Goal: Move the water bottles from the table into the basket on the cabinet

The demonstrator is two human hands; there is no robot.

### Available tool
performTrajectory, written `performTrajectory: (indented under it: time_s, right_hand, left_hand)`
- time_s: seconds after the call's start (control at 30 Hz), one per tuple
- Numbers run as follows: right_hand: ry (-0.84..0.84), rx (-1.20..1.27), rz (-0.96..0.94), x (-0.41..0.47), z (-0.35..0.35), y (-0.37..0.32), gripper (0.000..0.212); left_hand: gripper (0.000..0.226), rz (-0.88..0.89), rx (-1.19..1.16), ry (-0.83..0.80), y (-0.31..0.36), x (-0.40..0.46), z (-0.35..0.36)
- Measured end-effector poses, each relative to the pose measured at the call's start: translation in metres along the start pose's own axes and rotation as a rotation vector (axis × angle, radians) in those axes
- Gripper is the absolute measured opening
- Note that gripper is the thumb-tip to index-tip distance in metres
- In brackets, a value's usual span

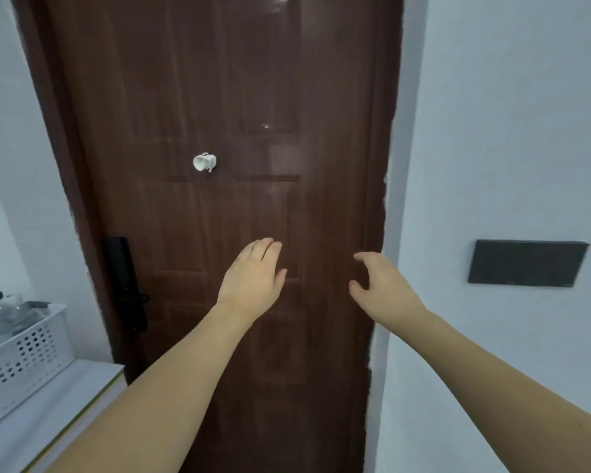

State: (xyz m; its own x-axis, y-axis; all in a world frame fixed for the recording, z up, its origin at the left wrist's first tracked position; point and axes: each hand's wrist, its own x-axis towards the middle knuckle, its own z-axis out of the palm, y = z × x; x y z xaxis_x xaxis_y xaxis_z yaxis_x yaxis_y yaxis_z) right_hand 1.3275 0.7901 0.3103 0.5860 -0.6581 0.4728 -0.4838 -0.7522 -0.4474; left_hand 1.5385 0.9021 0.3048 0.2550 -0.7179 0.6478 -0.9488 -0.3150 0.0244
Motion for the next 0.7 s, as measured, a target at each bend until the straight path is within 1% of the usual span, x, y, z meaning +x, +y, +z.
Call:
performTrajectory:
  time_s: [0.1,0.23,0.33,0.43,0.53,0.6,0.7]
  right_hand:
    - [-0.018,-0.006,0.016,-0.019,-0.021,0.027,0.054]
    - [0.017,-0.009,0.049,-0.043,-0.046,0.058,0.052]
    - [-0.012,-0.055,0.056,-0.066,-0.066,0.085,0.052]
    - [-0.024,-0.043,0.093,-0.09,-0.092,0.117,0.053]
    - [-0.024,-0.035,0.114,-0.115,-0.125,0.156,0.054]
    - [-0.019,-0.038,0.105,-0.129,-0.149,0.183,0.055]
    - [-0.014,-0.035,0.087,-0.15,-0.19,0.223,0.055]
  left_hand:
    - [0.053,0.025,0.006,0.004,0.043,-0.005,0.007]
    - [0.052,0.056,-0.063,-0.011,0.091,-0.002,0.02]
    - [0.052,0.039,-0.096,-0.044,0.127,-0.008,0.027]
    - [0.054,0.039,-0.099,-0.078,0.168,-0.018,0.026]
    - [0.054,0.055,-0.094,-0.057,0.217,-0.017,0.017]
    - [0.053,0.049,-0.089,-0.025,0.253,-0.018,0.01]
    - [0.054,0.061,-0.068,-0.023,0.312,-0.025,0.004]
